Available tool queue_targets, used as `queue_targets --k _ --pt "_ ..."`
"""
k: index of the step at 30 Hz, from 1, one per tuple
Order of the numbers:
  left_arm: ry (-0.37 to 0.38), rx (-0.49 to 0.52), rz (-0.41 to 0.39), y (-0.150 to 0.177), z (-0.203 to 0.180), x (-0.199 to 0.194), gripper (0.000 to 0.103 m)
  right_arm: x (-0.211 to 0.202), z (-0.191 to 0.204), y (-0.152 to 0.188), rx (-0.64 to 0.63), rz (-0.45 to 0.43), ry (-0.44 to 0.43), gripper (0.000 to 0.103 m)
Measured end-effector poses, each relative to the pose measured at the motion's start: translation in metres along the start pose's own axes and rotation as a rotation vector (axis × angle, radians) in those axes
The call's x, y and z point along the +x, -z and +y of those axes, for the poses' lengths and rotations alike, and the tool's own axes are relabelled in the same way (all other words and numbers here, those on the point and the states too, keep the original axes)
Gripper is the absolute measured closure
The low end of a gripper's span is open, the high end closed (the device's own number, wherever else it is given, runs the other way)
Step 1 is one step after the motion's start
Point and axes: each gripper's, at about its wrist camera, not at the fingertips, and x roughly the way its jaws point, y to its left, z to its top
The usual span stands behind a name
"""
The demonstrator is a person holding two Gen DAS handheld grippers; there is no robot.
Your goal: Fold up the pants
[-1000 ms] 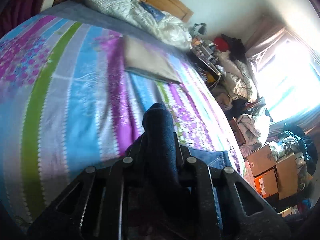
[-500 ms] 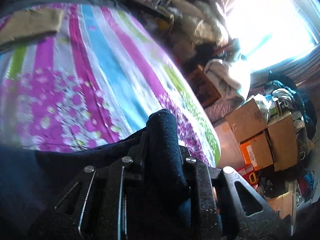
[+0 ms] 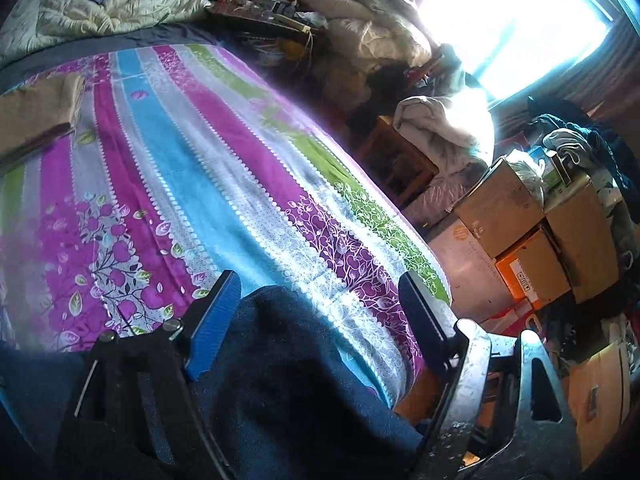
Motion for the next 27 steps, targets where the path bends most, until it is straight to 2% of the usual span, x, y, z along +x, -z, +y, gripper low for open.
queue_targets --k 3,5,7,10,13,15,18,20,22,24,26,27 --pt "0.001 -0.035 -0.035 -0.005 0.009 -0.004 0.021 0.005 -0.002 -0.002 -0.055 0.034 0.016 0.037" --pt "-0.036 -0.067 -0.023 -0.009 0.029 0.001 0.021 0.002 -0.004 -0.001 -0.114 0.042 0.061 0.037" --pt "-0.075 -0.092 -0.014 -0.003 0.049 0.002 0.021 0.002 -0.012 0.002 -0.120 0.039 0.117 0.037" --pt "-0.146 -0.150 0.004 0.017 0.079 -0.004 0.021 0.007 -0.030 0.003 0.005 0.026 0.088 0.037" --pt "-0.187 -0.224 0.023 0.046 0.105 -0.016 0.021 0.012 -0.044 0.016 0.136 0.077 0.118 0.037" --pt "-0.204 -0.264 0.030 0.064 0.119 -0.027 0.021 0.009 -0.049 0.028 0.171 0.144 0.076 0.040" --pt "-0.216 -0.296 0.060 0.090 0.138 -0.034 0.021 -0.016 -0.026 0.027 0.009 0.112 -0.056 0.040" --pt "-0.186 -0.263 0.041 0.104 0.140 -0.037 0.021 -0.022 -0.012 0.013 -0.075 0.079 -0.137 0.031" --pt "-0.187 -0.210 0.015 0.110 0.133 -0.039 0.021 -0.013 -0.006 -0.002 -0.144 0.050 -0.149 0.026" --pt "-0.207 -0.132 0.009 0.114 0.124 -0.036 0.021 0.016 -0.003 -0.017 -0.205 0.093 -0.180 0.026" --pt "-0.230 -0.079 0.017 0.119 0.120 -0.031 0.021 0.052 -0.008 -0.022 -0.192 0.200 -0.261 0.030" --pt "-0.233 -0.072 0.018 0.122 0.120 -0.032 0.021 0.069 -0.011 -0.021 -0.176 0.249 -0.258 0.043"
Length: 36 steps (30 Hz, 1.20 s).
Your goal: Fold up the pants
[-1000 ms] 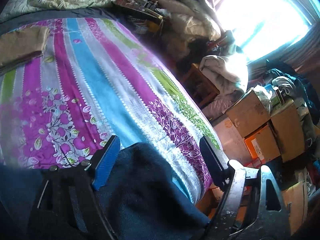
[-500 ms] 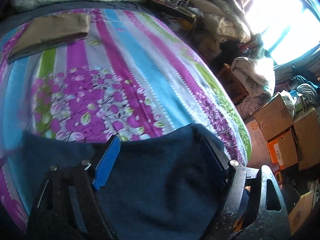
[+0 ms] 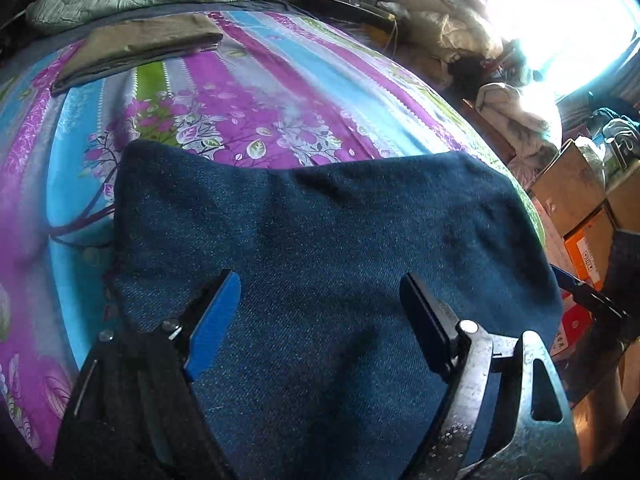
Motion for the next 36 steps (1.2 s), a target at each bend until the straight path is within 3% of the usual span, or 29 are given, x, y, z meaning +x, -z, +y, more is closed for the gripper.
queue_targets --k 1,4,7,9,10,12,14,15,17,18,20,21,22,26,28,30,31,33,35,36 --pt "0.001 0.003 -0.002 0.002 0.000 0.000 0.021 0.011 -0.002 0.000 0.003 0.034 -0.009 0.065" --pt "0.008 -0.025 0.005 -0.002 0.007 -0.004 0.021 0.001 0.011 0.000 -0.014 -0.012 -0.005 0.082" --pt "0.075 -0.111 0.011 -0.013 0.008 -0.015 0.020 -0.025 0.025 0.005 -0.022 -0.065 0.024 0.084" --pt "0.094 -0.099 -0.011 -0.014 -0.001 -0.021 0.011 -0.013 0.002 0.014 0.072 -0.015 0.056 0.084" --pt "0.083 -0.078 -0.023 -0.012 -0.004 -0.019 0.005 0.000 -0.010 0.020 0.108 0.022 0.084 0.082" --pt "0.039 -0.047 0.005 -0.005 -0.002 -0.002 0.005 0.009 -0.023 0.019 0.147 0.021 0.046 0.080" --pt "0.010 -0.029 0.032 0.001 0.001 0.009 0.008 -0.002 -0.028 0.012 0.163 0.015 0.053 0.067" --pt "0.004 -0.013 0.023 0.001 -0.001 0.007 0.008 -0.014 -0.031 0.009 0.158 -0.022 0.091 0.057" --pt "-0.010 -0.005 0.020 0.001 -0.001 0.002 0.008 -0.042 -0.040 0.001 0.178 -0.139 0.195 0.053" --pt "-0.007 -0.018 0.010 0.000 0.002 -0.002 0.010 -0.048 -0.043 -0.006 0.181 -0.156 0.212 0.053" --pt "0.012 -0.069 -0.052 -0.005 0.009 -0.014 0.010 -0.042 -0.035 -0.031 0.116 -0.144 0.207 0.060" --pt "0.018 -0.085 -0.087 -0.009 0.012 -0.019 0.009 -0.034 -0.026 -0.043 0.066 -0.129 0.201 0.068" --pt "0.001 -0.097 -0.125 -0.016 0.015 -0.023 0.008 -0.020 -0.017 -0.058 0.018 -0.102 0.177 0.075" --pt "-0.044 -0.169 -0.174 -0.044 0.037 -0.012 0.008 0.056 -0.005 -0.105 -0.107 0.010 0.141 0.085" --pt "-0.084 -0.213 -0.170 -0.054 0.053 0.004 0.008 0.096 -0.015 -0.114 -0.126 0.069 0.146 0.087" --pt "-0.172 -0.248 -0.093 -0.054 0.071 0.035 0.007 0.129 -0.037 -0.110 -0.150 0.100 0.222 0.103" --pt "-0.206 -0.259 -0.059 -0.049 0.078 0.048 0.005 0.130 -0.050 -0.110 -0.129 0.064 0.185 0.103" --pt "-0.254 -0.241 -0.070 -0.048 0.081 0.056 0.000 0.123 -0.068 -0.111 -0.028 0.020 0.159 0.103" --pt "-0.253 -0.249 -0.054 -0.050 0.084 0.059 0.000 0.118 -0.064 -0.116 -0.038 -0.004 0.230 0.103" --pt "-0.246 -0.245 -0.049 -0.051 0.085 0.059 0.000 0.113 -0.062 -0.119 -0.042 -0.021 0.320 0.103"
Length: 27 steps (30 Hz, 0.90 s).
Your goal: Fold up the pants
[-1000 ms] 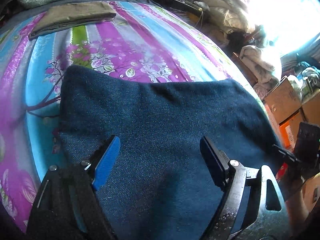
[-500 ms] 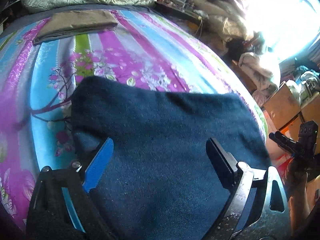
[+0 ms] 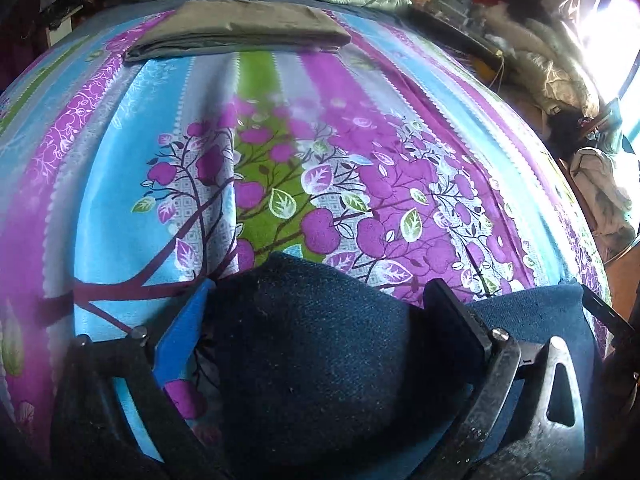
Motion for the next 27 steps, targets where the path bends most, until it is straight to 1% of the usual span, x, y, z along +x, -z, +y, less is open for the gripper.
queue_targets --k 1,2,3,4,6,9,10,12,14,16,17,18,19,20,21,22,23,24,25,27 --pt "0.014 0.004 0.008 -0.002 0.002 -0.002 0.002 -0.006 -0.003 -0.003 0.012 0.000 0.087 0.099" --pt "0.029 -0.003 0.004 -0.004 0.006 -0.008 0.005 -0.016 -0.009 -0.004 0.036 -0.006 0.114 0.096" --pt "0.036 -0.021 -0.008 -0.006 0.012 -0.016 0.009 -0.030 -0.012 -0.003 0.057 -0.027 0.101 0.096" --pt "0.042 -0.038 -0.026 -0.005 0.017 -0.027 0.009 -0.046 -0.011 0.002 0.063 -0.050 0.066 0.096" --pt "0.093 -0.046 -0.077 0.005 0.025 -0.061 0.009 -0.075 0.010 0.017 -0.001 -0.047 0.015 0.096" --pt "0.169 0.025 -0.119 0.040 0.014 -0.105 0.008 -0.106 0.051 0.054 -0.114 -0.031 -0.021 0.096" --pt "0.187 0.048 -0.121 0.052 0.009 -0.114 0.008 -0.113 0.060 0.067 -0.122 -0.023 -0.034 0.096" --pt "0.226 0.086 -0.096 0.082 -0.004 -0.126 0.008 -0.121 0.076 0.094 -0.105 0.002 -0.055 0.096" --pt "0.258 0.121 -0.069 0.115 -0.018 -0.136 0.009 -0.136 0.086 0.122 -0.106 -0.005 -0.048 0.096" --pt "0.266 0.171 -0.075 0.140 -0.029 -0.144 0.009 -0.142 0.091 0.141 -0.104 -0.012 -0.046 0.096" --pt "0.263 0.207 -0.079 0.152 -0.033 -0.144 0.009 -0.138 0.088 0.149 -0.091 0.002 -0.036 0.096" --pt "0.251 0.236 -0.075 0.157 -0.034 -0.139 0.008 -0.128 0.084 0.154 -0.078 0.032 -0.022 0.101" --pt "0.220 0.269 -0.061 0.163 -0.036 -0.128 0.008 -0.118 0.077 0.157 -0.055 0.061 -0.017 0.103" --pt "0.184 0.321 -0.097 0.170 -0.036 -0.118 0.007 -0.112 0.070 0.155 -0.029 0.073 -0.035 0.103" --pt "0.168 0.356 -0.139 0.173 -0.037 -0.117 0.003 -0.113 0.069 0.152 -0.026 0.069 -0.039 0.103" --pt "0.155 0.370 -0.141 0.171 -0.038 -0.117 0.003 -0.116 0.070 0.149 -0.036 0.065 -0.024 0.103" --pt "0.153 0.368 -0.124 0.164 -0.040 -0.117 0.003 -0.122 0.072 0.144 -0.047 0.054 0.000 0.103" --pt "0.155 0.358 -0.113 0.159 -0.039 -0.120 0.005 -0.129 0.074 0.142 -0.053 0.037 0.009 0.103" --pt "0.161 0.344 -0.107 0.155 -0.037 -0.123 0.010 -0.137 0.075 0.140 -0.060 0.016 0.002 0.099" --pt "0.195 0.334 -0.125 0.157 -0.036 -0.140 0.011 -0.150 0.079 0.141 -0.081 -0.008 -0.042 0.097"
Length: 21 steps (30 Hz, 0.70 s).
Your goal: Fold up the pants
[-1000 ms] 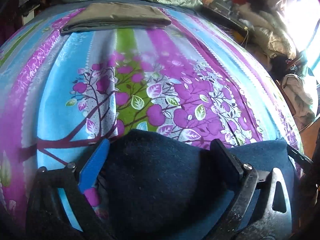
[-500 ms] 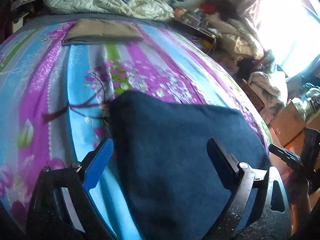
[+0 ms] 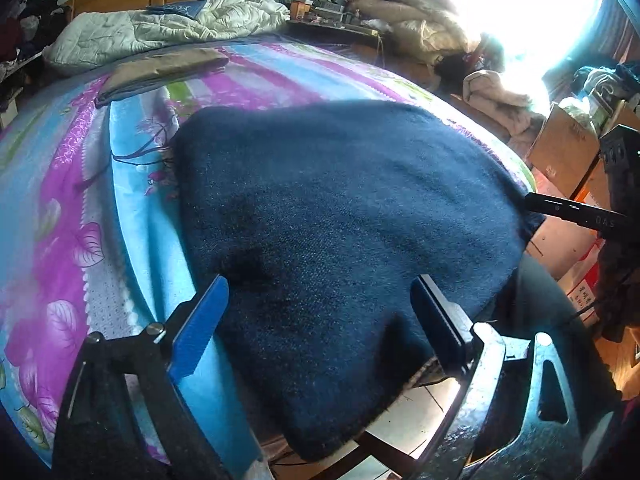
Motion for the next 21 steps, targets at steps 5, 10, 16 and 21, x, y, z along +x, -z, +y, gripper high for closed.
queue_targets --k 5,10,16,21 --pt "-0.020 0.148 0.033 0.029 -0.024 0.006 0.008 0.026 -0.007 0.018 0.015 0.130 0.020 0.103" --pt "-0.021 0.165 0.036 0.009 -0.024 -0.001 0.016 0.002 0.006 -0.013 0.014 -0.027 -0.007 0.098" --pt "0.013 0.015 -0.104 -0.080 0.008 0.014 0.015 0.068 0.011 -0.100 -0.056 -0.038 0.056 0.098" --pt "-0.022 -0.129 -0.088 -0.126 0.050 0.064 0.015 0.130 0.009 -0.136 -0.053 0.036 0.026 0.096"
